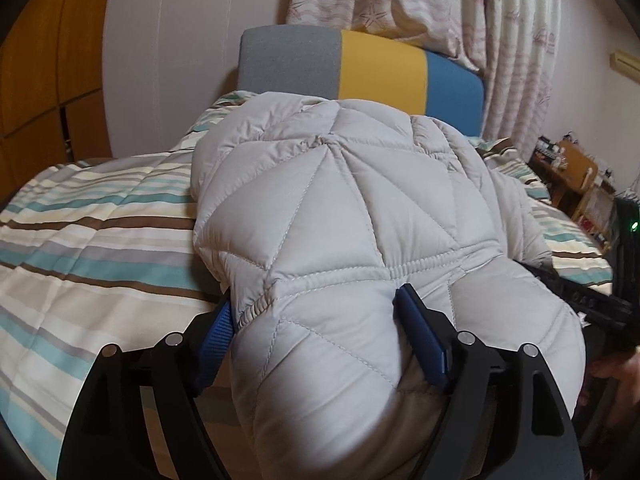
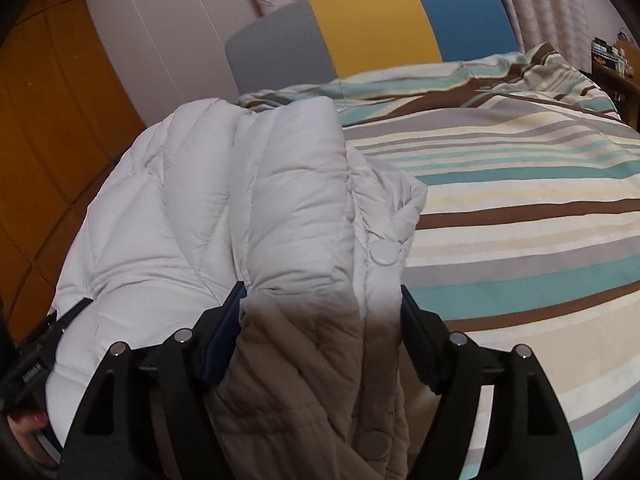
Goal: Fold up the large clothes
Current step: 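Lower the jacket bundle back onto the bed and press it flat with both tools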
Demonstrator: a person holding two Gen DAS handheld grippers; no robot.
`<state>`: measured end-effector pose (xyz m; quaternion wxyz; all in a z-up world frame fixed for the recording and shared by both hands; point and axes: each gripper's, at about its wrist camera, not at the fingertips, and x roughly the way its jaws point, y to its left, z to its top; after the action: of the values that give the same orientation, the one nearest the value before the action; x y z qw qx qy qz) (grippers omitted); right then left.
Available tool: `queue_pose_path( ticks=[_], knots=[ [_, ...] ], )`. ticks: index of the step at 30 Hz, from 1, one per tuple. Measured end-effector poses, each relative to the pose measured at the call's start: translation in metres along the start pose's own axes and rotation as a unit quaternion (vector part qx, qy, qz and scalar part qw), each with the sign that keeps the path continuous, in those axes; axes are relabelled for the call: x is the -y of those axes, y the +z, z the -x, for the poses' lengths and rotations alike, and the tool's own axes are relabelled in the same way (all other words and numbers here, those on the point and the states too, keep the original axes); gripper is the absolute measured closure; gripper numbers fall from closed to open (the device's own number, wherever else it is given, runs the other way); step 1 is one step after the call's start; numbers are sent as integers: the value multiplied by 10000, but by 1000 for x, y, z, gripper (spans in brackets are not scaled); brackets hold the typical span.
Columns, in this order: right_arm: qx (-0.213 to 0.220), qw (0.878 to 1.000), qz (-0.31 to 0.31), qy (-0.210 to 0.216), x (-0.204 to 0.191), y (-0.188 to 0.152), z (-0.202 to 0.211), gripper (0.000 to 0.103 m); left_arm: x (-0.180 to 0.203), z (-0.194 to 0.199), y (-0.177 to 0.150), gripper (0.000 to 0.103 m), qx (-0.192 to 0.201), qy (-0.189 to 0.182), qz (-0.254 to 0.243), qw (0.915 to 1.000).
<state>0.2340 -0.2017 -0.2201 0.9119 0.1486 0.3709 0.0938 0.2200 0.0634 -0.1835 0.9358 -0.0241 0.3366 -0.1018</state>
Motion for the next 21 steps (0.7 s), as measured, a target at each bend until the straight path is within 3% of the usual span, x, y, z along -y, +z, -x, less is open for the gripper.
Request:
queue_pose_path(
  ticks=[2, 5, 9, 13, 14, 16, 21],
  knots=[
    [-13, 9997, 206, -162, -10, 12, 6, 30, 2, 6, 9, 19, -116, 206, -30, 9997],
    [377, 9978, 424, -352, -21, 26, 37, 23, 9, 24, 22, 12, -23, 523, -169, 9985],
    [879, 9927, 755, -319, -44, 51, 62, 25, 11, 39, 48, 11, 192, 664, 55, 9976],
    [610, 9941, 891, 73, -70, 75, 46, 47, 17, 16, 86, 11, -2, 963, 168, 9952],
    [508, 9938, 985, 81, -77, 78, 40, 58, 20, 9, 92, 11, -48, 979, 132, 9951],
    [244, 9903, 1363, -101, -94, 87, 17, 66, 27, -4, 104, 11, -164, 1058, 18, 9943],
    [-278, 9901, 1334, -328, -84, 90, -32, 71, 40, -59, 114, 14, -643, 1181, -592, 9892]
  ],
)
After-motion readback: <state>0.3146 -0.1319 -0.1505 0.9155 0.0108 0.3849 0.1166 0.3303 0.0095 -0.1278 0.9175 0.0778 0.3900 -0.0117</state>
